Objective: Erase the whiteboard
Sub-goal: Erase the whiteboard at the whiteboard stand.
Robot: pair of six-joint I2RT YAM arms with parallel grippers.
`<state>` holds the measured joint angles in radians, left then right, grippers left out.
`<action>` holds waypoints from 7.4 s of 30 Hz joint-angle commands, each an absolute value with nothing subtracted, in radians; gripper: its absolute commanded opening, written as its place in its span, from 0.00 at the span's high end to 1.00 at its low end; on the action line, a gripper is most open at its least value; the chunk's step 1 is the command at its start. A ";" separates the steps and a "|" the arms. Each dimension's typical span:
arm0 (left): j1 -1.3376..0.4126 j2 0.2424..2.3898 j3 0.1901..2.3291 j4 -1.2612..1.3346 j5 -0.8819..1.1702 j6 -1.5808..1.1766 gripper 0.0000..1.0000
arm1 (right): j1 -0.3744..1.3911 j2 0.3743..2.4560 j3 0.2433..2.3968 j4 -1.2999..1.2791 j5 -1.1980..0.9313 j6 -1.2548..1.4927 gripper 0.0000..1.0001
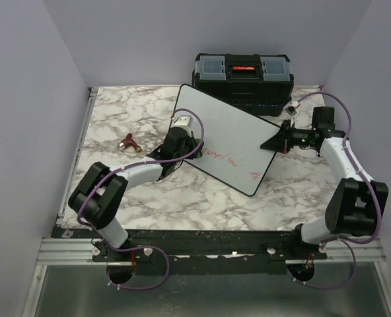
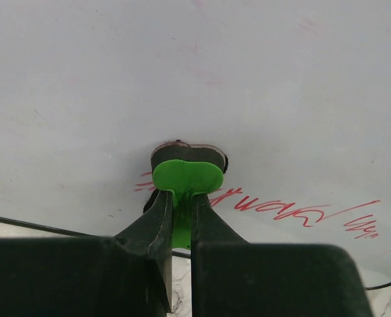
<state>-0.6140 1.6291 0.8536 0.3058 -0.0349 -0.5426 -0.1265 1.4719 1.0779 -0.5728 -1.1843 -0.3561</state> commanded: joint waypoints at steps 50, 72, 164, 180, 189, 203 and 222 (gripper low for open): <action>-0.565 1.701 0.923 0.169 0.031 -0.511 1.00 | -0.072 1.455 1.043 -0.675 -1.210 -0.402 0.99; -0.561 1.666 0.910 0.186 -0.027 -0.549 1.00 | -0.071 1.461 1.043 -0.678 -1.210 -0.407 0.99; -0.693 1.775 0.890 0.358 -0.061 -0.829 1.00 | -0.071 1.464 1.042 -0.679 -1.213 -0.410 0.99; -0.765 1.668 1.010 0.321 -0.226 -0.732 1.00 | -0.072 1.463 1.043 -0.680 -1.213 -0.412 0.99; -0.739 1.622 1.038 0.269 -0.255 -0.638 1.00 | -0.071 1.463 1.043 -0.681 -1.212 -0.413 0.99; -0.641 1.657 0.819 0.249 -0.232 -0.670 1.00 | -0.071 1.462 1.043 -0.681 -1.212 -0.413 0.99; -0.702 1.673 0.898 0.333 -0.121 -0.608 1.00 | -0.071 1.455 1.044 -0.682 -1.211 -0.415 0.99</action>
